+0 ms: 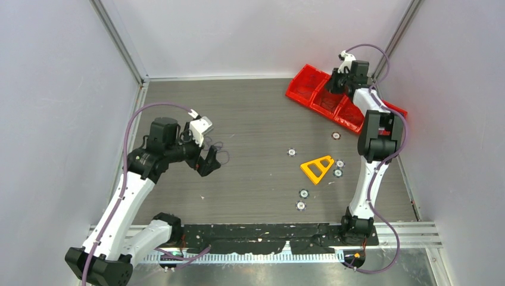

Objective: Untangle the cables

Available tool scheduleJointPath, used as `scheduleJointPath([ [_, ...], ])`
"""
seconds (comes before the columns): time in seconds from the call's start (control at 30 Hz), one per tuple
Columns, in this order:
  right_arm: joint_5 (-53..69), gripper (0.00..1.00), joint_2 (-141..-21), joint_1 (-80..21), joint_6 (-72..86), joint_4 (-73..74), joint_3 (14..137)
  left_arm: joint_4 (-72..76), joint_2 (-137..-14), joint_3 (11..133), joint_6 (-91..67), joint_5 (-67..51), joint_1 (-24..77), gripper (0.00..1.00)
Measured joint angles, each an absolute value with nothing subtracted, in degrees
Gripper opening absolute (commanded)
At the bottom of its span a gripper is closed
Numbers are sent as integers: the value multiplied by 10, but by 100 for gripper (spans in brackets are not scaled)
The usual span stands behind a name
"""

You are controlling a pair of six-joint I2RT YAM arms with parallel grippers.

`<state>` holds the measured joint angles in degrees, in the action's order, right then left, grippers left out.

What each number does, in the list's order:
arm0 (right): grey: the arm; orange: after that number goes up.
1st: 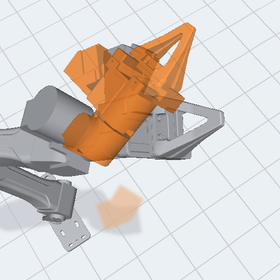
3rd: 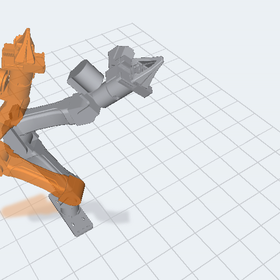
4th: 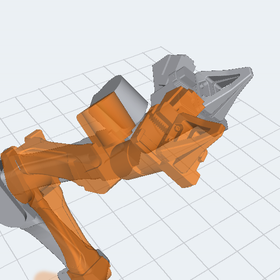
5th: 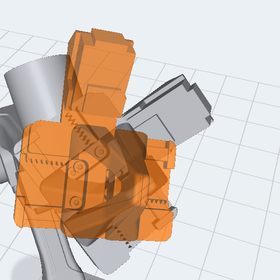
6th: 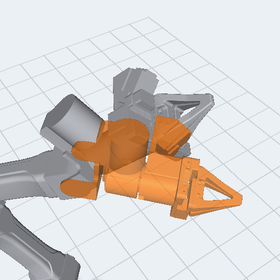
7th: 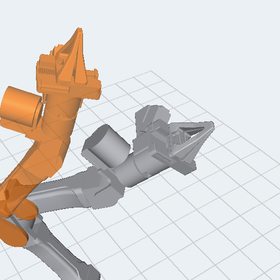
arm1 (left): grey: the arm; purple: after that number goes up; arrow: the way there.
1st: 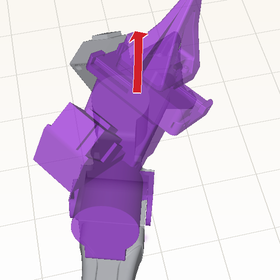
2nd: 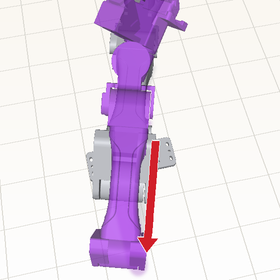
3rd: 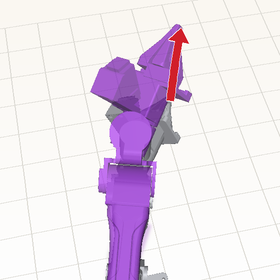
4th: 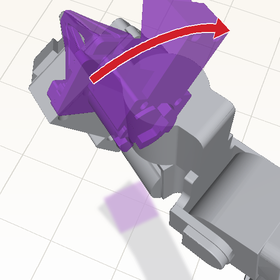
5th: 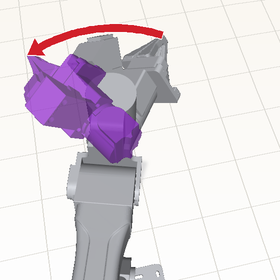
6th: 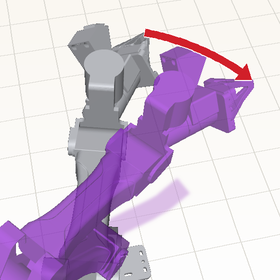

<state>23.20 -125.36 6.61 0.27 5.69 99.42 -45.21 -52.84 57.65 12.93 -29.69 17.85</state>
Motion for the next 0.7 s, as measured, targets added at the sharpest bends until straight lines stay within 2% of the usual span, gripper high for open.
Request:
scheduleJointPath([
  [0.3, 250, 6, -1277, 62, 16, 54, 1041, -464, -528, 573, 140, -295, 174, 99],
  [0.37, 246, 10, -1277, 63, 6, 59, 1043, -465, -529, 573, 141, -295, 173, 100],
  [0.43, 242, 29, -1277, 65, -11, 69, 1044, -466, -529, 573, 142, -295, 171, 100],
  [0.47, 240, 34, -1277, 66, -18, 75, 1044, -467, -529, 573, 143, -295, 171, 100],
  [0.5, 239, 47, -1277, 68, -25, 84, 1044, -467, -529, 573, 143, -295, 170, 100],
  [0.57, 238, 59, -1277, 70, -36, 97, 1044, -467, -529, 573, 143, -293, 166, 100],
  [0.7, 244, 79, -1276, 77, -54, 125, 1047, -465, -540, 573, 136, -293, 136, 100],
])
